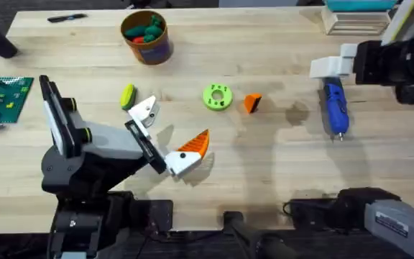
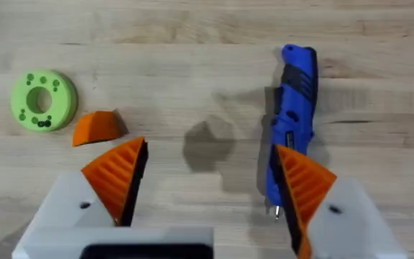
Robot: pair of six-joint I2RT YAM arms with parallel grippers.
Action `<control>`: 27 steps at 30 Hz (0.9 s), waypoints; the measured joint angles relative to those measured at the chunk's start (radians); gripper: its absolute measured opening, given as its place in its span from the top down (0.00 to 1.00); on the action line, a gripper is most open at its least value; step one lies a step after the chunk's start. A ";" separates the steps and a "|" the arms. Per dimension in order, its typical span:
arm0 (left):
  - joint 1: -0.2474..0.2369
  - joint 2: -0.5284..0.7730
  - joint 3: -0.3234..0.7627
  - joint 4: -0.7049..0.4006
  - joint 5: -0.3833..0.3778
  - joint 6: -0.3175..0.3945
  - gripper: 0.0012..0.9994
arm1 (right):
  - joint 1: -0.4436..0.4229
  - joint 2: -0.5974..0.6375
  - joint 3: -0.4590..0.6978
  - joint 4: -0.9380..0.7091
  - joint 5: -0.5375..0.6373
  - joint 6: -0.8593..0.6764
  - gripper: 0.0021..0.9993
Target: Pick up the gripper from the table and insert it into the empty holder that is missing its gripper. Then pick up a screw, insert it into the mounting hole, and use the screwdriver to tighten it. Finally, clean up the table by picking up the vegetable and placing it into the bucket.
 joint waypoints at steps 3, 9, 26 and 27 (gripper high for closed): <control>0.000 0.000 0.000 0.000 0.000 0.000 0.01 | 0.000 0.000 0.000 0.000 0.000 0.000 0.01; 0.000 0.000 0.000 0.000 0.000 0.000 0.01 | 0.000 0.000 0.000 0.017 0.000 0.000 0.01; 0.000 0.000 0.000 -0.001 0.001 0.064 0.01 | 0.160 0.121 0.017 -0.013 -0.057 0.000 0.01; 0.000 0.000 0.000 -0.001 0.001 0.065 0.01 | 0.190 0.150 0.034 -0.030 -0.060 -0.001 0.01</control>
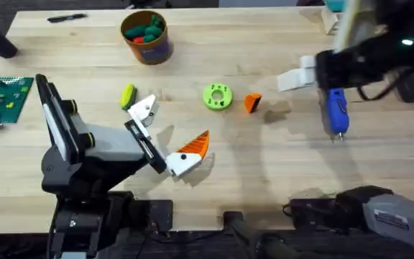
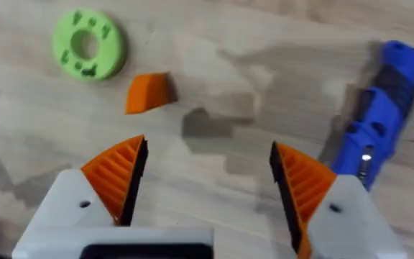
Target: Pick up the gripper from the table and insert it into the empty holder that is missing its gripper. Then pick up a screw, insert it into the mounting hole, and use the screwdriver to tighten it. Finally, clean up the table by picking up the vegetable and placing it into the bucket.
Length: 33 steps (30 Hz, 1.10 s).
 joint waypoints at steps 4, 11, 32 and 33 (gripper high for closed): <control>0.000 0.000 0.000 0.000 0.000 0.003 0.01 | 0.104 0.122 0.103 -0.080 -0.008 0.000 0.01; 0.000 0.000 0.000 0.000 0.000 0.003 0.01 | 0.231 0.267 0.222 -0.060 -0.012 -0.014 0.01; 0.000 0.000 0.000 0.000 0.000 0.003 0.01 | 0.314 0.481 0.228 -0.063 0.025 -0.059 0.04; 0.000 0.000 0.000 0.000 0.000 0.003 0.01 | 0.314 0.481 0.228 -0.063 0.031 -0.056 0.04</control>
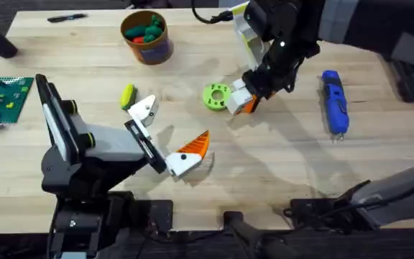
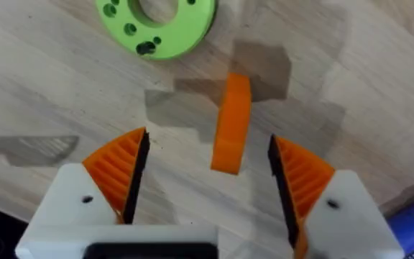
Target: Pick up the gripper from the table and insert it into the empty holder that is missing its gripper. Then pick up a screw, insert it into the mounting hole, and use the screwdriver to tighten it. Finally, clean up the table by picking up the vegetable and placing it into the bucket.
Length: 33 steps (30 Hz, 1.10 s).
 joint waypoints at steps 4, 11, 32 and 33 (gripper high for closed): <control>0.000 0.000 0.000 0.000 0.000 0.000 0.01 | 0.000 0.000 0.000 0.000 0.008 0.004 0.05; 0.000 0.000 0.000 0.000 0.000 0.000 0.01 | 0.000 0.000 0.000 0.002 0.014 0.011 0.07; 0.000 0.000 0.000 0.000 0.000 0.000 0.01 | -0.050 0.022 0.172 -0.121 -0.116 0.030 1.00; 0.000 0.000 0.000 0.000 0.000 0.000 0.01 | -0.055 0.013 0.204 -0.150 -0.138 0.030 1.00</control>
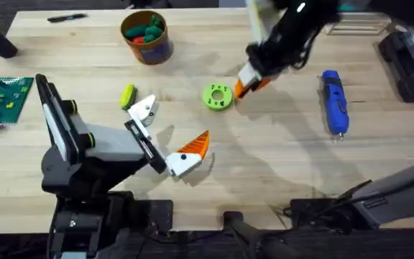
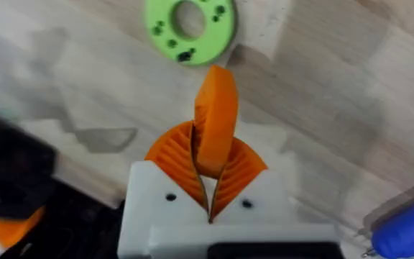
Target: Pick up the gripper from the table and insert it into the empty holder that is missing its gripper. Then pick up a screw, insert it into the mounting hole, and use the screwdriver to tighten it. Finally, clean up the table by picking up the vegetable and placing it into the bucket.
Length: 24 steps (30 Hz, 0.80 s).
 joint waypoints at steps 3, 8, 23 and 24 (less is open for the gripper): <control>0.000 0.000 0.000 0.000 0.000 0.000 0.01 | -0.014 -0.046 0.065 -0.046 -0.077 -0.007 1.00; 0.000 0.000 0.000 0.000 0.000 0.000 0.01 | -0.023 -0.117 0.078 -0.061 -0.208 -0.035 1.00; 0.000 0.000 0.000 -0.003 0.026 0.007 0.01 | -0.120 -0.282 -0.468 0.357 -0.787 -0.104 1.00; 0.000 0.000 0.000 -0.005 0.034 0.008 0.01 | -0.123 -0.260 -0.480 0.357 -0.835 -0.127 1.00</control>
